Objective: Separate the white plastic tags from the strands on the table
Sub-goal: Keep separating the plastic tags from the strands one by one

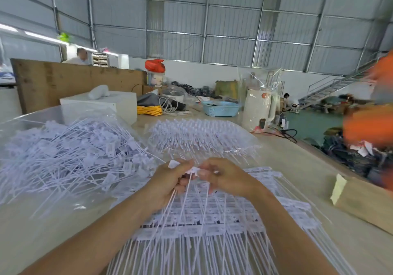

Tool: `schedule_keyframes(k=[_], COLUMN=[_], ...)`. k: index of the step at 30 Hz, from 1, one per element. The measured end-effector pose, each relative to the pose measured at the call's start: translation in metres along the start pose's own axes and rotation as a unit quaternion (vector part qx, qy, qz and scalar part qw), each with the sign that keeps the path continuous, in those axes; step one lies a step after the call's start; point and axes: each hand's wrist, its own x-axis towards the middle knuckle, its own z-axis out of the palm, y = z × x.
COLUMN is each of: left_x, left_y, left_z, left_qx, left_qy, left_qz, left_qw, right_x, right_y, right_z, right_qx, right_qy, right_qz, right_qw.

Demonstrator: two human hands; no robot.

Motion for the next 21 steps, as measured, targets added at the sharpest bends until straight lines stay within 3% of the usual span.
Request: schedule_keyframes(k=[9, 13, 16, 20, 21], left_x=[-0.012, -0.014, -0.014, -0.017, -0.016], left_y=[-0.004, 0.001, 0.008, 0.028, 0.035], left_z=[0.007, 0.009, 0.014, 0.002, -0.004], left_qx=[0.177, 0.189, 0.171, 0.149, 0.114], left_qy=[-0.014, 0.016, 0.003, -0.087, -0.097], left_qz=[0.091, 0.091, 0.020, -0.140, -0.155], left_qw=[0.980, 0.978, 0.985, 0.975, 0.977], right_x=[-0.002, 0.001, 0.002, -0.003, -0.006], right_y=[0.000, 0.001, 0.002, 0.017, 0.021], right_z=[0.011, 0.013, 0.010, -0.003, -0.010], right_qx=[-0.001, -0.002, -0.003, -0.146, -0.136], right_qy=[-0.029, 0.021, 0.017, 0.024, 0.045], right_qz=[-0.032, -0.079, -0.088, -0.063, -0.058], right_qw=[0.999, 0.997, 0.996, 0.987, 0.988])
